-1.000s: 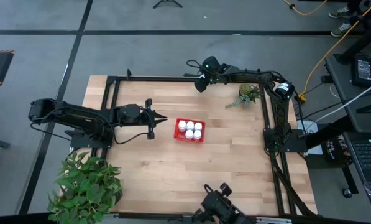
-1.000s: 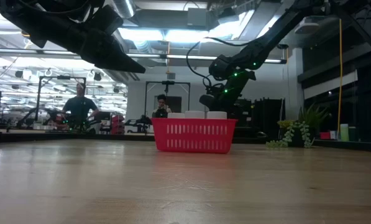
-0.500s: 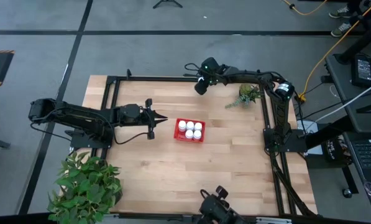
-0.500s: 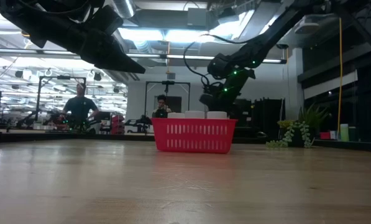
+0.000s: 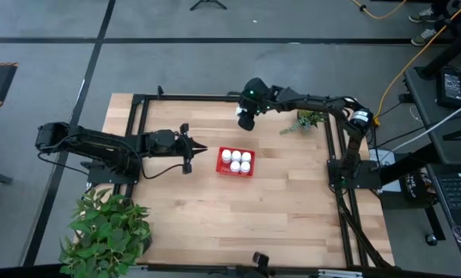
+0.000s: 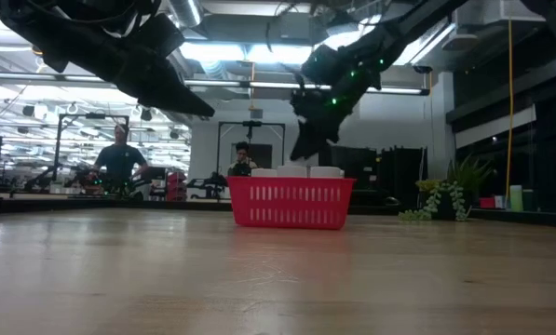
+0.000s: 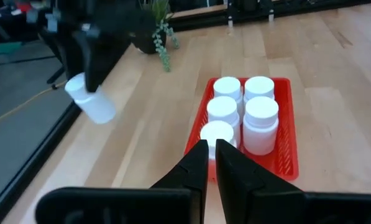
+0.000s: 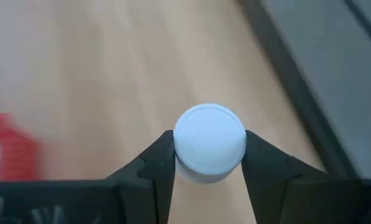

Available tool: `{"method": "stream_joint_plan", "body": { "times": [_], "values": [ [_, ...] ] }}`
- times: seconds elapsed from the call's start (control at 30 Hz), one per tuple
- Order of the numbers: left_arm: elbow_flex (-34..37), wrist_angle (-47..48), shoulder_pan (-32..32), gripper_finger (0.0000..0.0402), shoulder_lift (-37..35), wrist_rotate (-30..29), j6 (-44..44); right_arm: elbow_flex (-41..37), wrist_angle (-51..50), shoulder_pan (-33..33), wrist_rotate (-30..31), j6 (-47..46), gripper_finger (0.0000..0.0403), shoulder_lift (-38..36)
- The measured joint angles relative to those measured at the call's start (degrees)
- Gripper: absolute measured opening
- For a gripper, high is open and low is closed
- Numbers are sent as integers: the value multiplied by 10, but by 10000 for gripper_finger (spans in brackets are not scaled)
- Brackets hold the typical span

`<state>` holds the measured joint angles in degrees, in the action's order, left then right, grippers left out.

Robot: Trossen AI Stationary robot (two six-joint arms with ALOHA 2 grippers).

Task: Pick and place pill bottles into a basket
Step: Put the white pill bottle into the red basket

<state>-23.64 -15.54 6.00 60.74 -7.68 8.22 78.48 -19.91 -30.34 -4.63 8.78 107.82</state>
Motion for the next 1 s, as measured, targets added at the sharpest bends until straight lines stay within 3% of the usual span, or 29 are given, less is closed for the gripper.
{"method": "stream_joint_plan", "body": {
  "times": [0.13,0.33,0.9,1.0],
  "values": [
    [0,4,-3,22,0,15,0,0,0,25,-45,6,148,-14],
    [0,8,-7,2,-2,24,3,0,3,59,-45,23,148,-18],
    [0,12,-8,2,-2,33,-30,-1,-23,108,-32,38,148,-76],
    [0,12,-8,4,-2,36,-30,-25,15,121,-29,36,148,-76]
  ]
}}
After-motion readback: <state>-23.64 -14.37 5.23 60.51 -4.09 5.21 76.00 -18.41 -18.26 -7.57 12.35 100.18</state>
